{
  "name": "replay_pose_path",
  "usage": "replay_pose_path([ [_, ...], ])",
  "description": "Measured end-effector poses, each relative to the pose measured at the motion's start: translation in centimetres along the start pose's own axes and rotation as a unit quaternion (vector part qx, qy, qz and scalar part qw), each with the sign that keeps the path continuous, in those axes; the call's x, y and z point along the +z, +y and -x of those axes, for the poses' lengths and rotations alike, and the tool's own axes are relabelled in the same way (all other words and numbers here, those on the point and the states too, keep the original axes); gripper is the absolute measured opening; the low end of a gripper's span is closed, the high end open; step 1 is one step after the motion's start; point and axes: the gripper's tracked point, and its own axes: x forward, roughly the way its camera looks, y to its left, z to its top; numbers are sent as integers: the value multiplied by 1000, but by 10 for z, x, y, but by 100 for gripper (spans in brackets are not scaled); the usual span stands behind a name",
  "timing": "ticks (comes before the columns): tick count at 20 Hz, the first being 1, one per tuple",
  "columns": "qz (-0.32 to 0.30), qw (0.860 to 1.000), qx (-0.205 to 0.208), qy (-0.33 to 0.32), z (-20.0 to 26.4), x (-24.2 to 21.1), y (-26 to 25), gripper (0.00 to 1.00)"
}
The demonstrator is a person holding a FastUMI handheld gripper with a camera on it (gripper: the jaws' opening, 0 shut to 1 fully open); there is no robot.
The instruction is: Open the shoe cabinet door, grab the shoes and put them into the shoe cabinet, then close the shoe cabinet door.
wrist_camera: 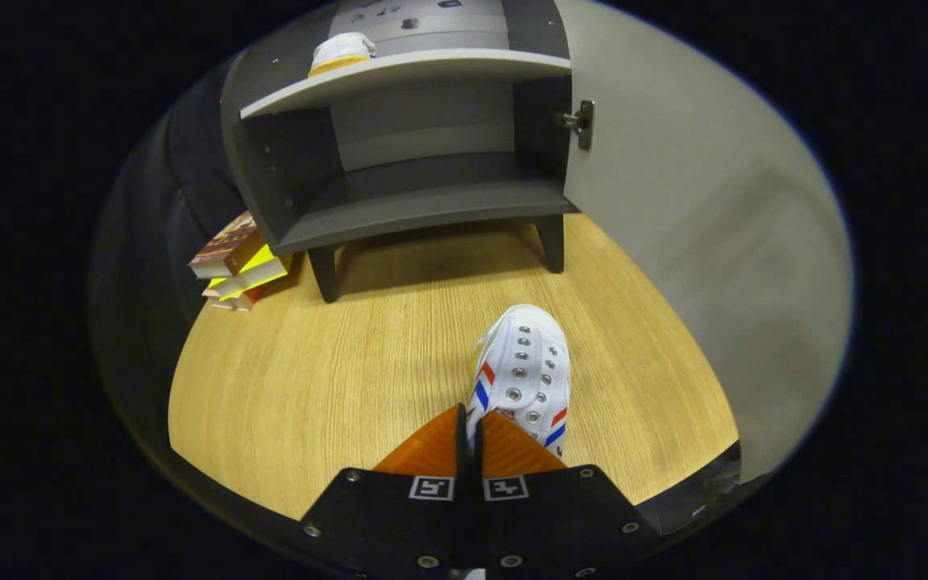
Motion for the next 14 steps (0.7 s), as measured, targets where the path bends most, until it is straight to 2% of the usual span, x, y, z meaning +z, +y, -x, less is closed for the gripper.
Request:
replay_pose_path([
  [4,47,998,0,-31,44,34,-5,0],
  [10,69,994,8,-86,117,107,-11,0],
  [14,78,990,24,-115,145,161,2,0],
])
